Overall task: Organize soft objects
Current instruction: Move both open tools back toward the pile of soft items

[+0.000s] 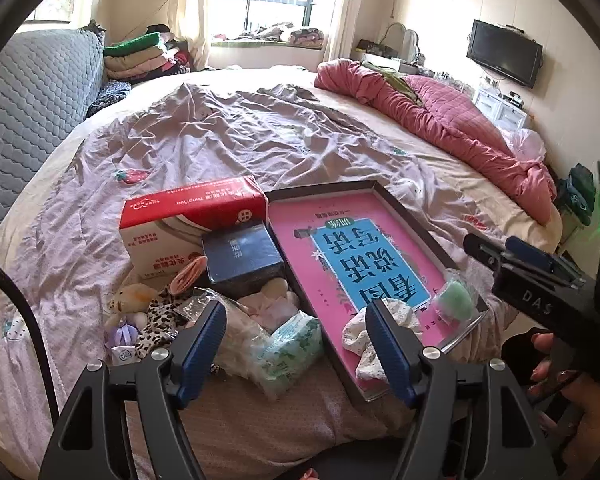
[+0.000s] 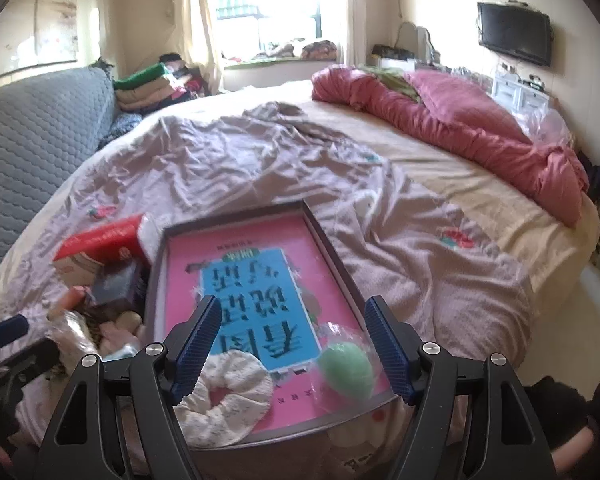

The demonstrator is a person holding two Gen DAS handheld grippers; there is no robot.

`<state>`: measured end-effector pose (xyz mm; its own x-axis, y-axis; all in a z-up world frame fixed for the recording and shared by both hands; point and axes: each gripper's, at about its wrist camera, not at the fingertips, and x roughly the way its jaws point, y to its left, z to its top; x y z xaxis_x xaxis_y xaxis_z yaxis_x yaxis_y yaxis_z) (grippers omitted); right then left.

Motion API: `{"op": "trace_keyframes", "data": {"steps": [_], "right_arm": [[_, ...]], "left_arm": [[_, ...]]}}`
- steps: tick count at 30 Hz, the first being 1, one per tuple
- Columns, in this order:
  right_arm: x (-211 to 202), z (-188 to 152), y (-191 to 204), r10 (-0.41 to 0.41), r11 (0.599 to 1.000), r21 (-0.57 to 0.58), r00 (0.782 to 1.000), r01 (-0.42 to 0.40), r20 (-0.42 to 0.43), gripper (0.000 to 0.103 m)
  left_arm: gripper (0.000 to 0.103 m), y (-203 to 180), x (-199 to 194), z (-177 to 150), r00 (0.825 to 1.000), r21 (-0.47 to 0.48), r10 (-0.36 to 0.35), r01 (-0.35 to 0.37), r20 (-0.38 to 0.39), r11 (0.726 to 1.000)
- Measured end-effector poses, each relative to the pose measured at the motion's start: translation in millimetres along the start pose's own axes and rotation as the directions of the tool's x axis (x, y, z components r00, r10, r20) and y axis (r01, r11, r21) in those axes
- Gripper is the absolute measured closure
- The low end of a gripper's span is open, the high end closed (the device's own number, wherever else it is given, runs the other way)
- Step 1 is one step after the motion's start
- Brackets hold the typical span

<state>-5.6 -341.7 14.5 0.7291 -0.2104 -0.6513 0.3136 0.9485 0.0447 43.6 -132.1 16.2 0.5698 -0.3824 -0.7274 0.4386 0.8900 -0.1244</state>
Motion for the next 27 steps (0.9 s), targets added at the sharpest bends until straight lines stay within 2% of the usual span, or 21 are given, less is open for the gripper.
{"op": "trace_keyframes", "data": {"steps": [6,12,20,27], "right_arm": [[-24,16,24,0.058,0.998,-0.030,0.997,-0.056,0.050,0.023],[-38,22,54,0.116,0.991,-0.079,0.990,-0.109,0.085,0.023],[-40,21,83,0.199,0.975,-0.116,0.976,-0.189,0.089,0.023],[-34,14,106,0.259,0.956,-0.160,0.964,-0.247,0.060,0.023]], "left_arm": [[0.031,17,-13,4,1.000,-0.024,0.017,-0.017,0.013,1.000],[0.031,40,-28,6,0.998,-0.037,0.065,-0.064,0.026,0.997],[0.030,85,-43,8,0.985,-0.112,0.168,-0.164,0.035,0.980],[0.029,129,-51,3,0.982,-0.203,0.186,-0.177,0.024,0.963]]}}
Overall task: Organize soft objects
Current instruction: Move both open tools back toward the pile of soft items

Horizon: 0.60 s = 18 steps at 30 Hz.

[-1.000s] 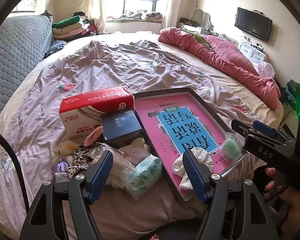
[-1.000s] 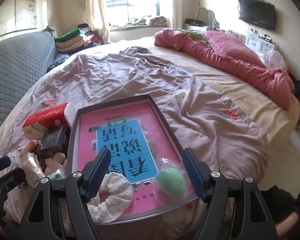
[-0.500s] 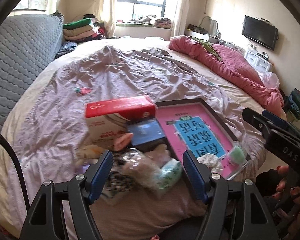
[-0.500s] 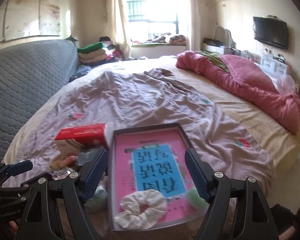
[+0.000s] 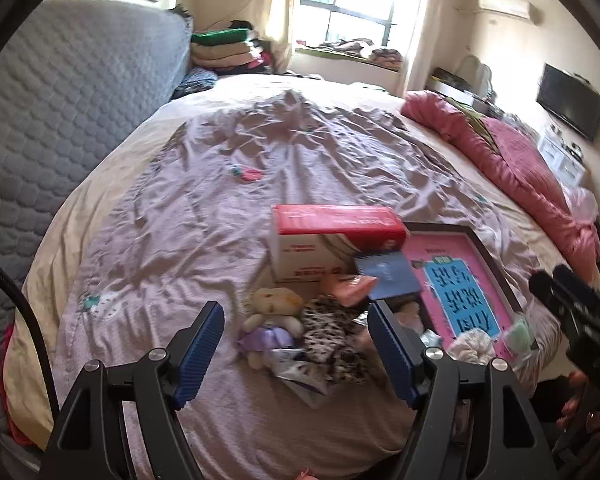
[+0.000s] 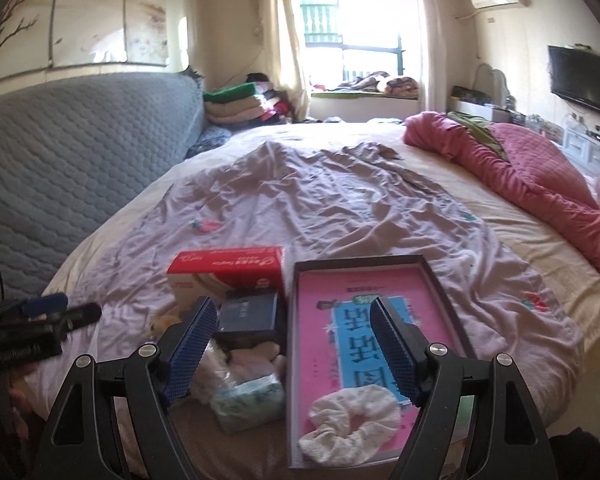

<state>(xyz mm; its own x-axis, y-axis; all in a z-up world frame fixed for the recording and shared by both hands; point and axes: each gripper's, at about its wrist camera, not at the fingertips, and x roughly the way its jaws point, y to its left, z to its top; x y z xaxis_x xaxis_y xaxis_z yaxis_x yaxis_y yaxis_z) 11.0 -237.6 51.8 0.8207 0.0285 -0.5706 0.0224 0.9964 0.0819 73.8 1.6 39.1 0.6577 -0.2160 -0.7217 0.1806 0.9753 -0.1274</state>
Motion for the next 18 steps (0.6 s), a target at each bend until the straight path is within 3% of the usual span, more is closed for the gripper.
{"op": "trace_keyframes", "data": {"steps": [10,18], "right_arm": [[13,-13,21,0.051,0.998,-0.039,0.998,-0.053,-0.043,0.023],[33,-30,36,0.074,0.995,-0.065,0.992,-0.081,-0.099,0.023]], "left_arm": [[0.029,37,15,-4,0.999,-0.065,0.010,-0.013,-0.045,0.998],[0.029,44,31,-13,0.996,-0.073,0.009,-0.016,-0.091,0.997]]}}
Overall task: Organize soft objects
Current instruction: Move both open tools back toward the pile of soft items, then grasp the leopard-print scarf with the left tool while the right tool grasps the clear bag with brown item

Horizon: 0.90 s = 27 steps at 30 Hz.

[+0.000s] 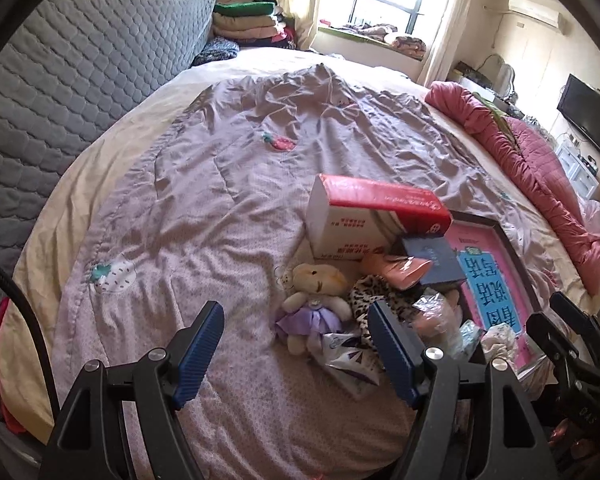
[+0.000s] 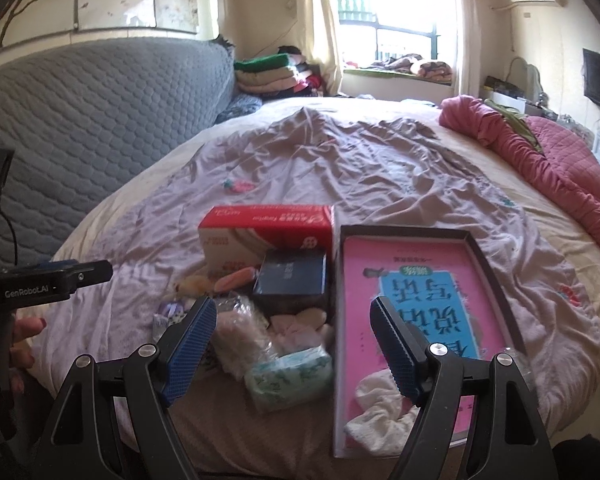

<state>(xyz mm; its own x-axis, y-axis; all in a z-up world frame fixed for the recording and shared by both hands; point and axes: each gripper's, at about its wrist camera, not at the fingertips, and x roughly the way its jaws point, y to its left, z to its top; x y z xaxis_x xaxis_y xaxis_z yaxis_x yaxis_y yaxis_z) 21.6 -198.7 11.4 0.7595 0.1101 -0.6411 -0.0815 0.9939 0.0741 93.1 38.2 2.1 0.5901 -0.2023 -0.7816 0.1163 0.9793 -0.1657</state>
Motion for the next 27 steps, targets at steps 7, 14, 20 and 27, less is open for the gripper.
{"op": "trace_keyframes", "data": {"steps": [7,14,20,27], "right_arm": [[19,-10,13,0.020,0.999,-0.036,0.999,-0.022,-0.047,0.023],[38,-22,22,0.025,0.996,-0.078,0.995,-0.033,-0.096,0.023],[55,-29,27,0.034,0.993,-0.104,0.992,-0.047,-0.124,0.022],[78,-31,33,0.034,0.988,-0.141,0.989,-0.055,-0.142,0.023]], "left_arm": [[0.029,-2,14,-6,0.998,0.006,-0.028,0.028,-0.047,1.000],[0.029,-23,29,-13,0.993,0.042,-0.083,0.086,-0.084,0.995],[0.029,-36,47,-14,0.989,0.058,-0.095,0.102,-0.116,0.993],[0.031,-36,64,-13,0.986,0.046,-0.094,0.102,-0.140,0.994]]}}
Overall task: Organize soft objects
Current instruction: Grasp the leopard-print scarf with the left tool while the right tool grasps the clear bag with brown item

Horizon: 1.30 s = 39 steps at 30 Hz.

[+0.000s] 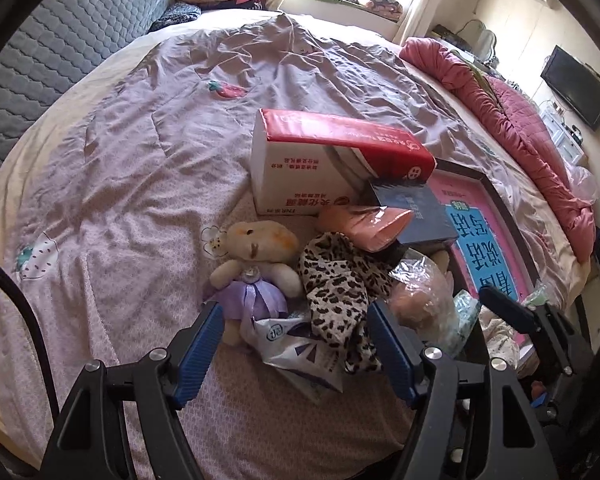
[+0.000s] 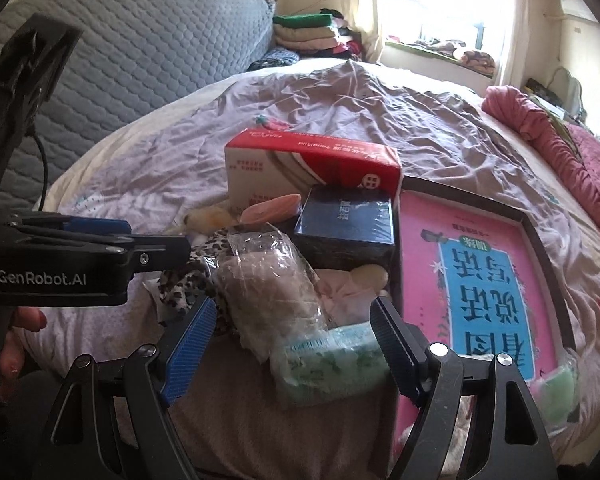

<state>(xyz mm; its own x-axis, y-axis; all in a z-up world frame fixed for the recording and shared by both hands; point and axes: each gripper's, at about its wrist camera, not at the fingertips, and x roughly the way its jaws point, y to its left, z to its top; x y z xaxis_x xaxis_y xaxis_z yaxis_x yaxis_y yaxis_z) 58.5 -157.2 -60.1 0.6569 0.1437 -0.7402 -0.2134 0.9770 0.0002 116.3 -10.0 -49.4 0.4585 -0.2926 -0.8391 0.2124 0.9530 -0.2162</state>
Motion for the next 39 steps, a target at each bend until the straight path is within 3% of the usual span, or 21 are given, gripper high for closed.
{"op": "trace_keyframes", "data": {"steps": [10,12,14,16,24,33,35,37,39], "right_arm": [[26,6,-2,0.033,0.999,-0.007,0.999,-0.033,-0.013,0.023],[27,6,-5,0.052,0.999,0.004,0.999,-0.052,-0.003,0.030],[27,6,-8,0.063,0.998,0.015,0.998,-0.063,0.002,0.046],[25,5,-11,0.062,0.998,0.019,0.998,-0.062,0.012,0.050],[2,2,-51,0.039,0.987,0.151,0.996,-0.052,0.084,0.051],[-1,-2,-64,0.054,0.977,0.202,0.995,-0.070,0.085,0.051],[-2,-2,-64,0.058,0.976,0.204,0.994,-0.075,0.089,0.051],[-2,-2,-65,0.062,0.975,0.206,0.994,-0.080,0.092,0.051],[-2,-3,-65,0.062,0.975,0.208,0.994,-0.080,0.090,0.051]], "left_arm": [[0.036,8,11,3,0.999,-0.032,-0.045,0.045,-0.022,0.998],[0.037,8,13,3,0.998,-0.031,-0.050,0.049,-0.026,0.998],[0.038,6,16,3,0.998,-0.031,-0.061,0.060,-0.033,0.998],[0.042,4,20,5,0.997,-0.029,-0.071,0.070,-0.043,0.997],[0.046,-9,27,6,0.995,0.001,-0.085,0.085,-0.058,0.996],[0.047,-29,39,10,0.993,0.045,-0.085,0.089,-0.083,0.995],[0.052,-33,44,13,0.994,0.053,-0.063,0.067,-0.086,0.996],[0.077,-37,48,13,0.995,0.072,-0.050,0.056,-0.085,0.996],[0.084,-39,49,13,0.995,0.080,-0.055,0.062,-0.086,0.995]]}}
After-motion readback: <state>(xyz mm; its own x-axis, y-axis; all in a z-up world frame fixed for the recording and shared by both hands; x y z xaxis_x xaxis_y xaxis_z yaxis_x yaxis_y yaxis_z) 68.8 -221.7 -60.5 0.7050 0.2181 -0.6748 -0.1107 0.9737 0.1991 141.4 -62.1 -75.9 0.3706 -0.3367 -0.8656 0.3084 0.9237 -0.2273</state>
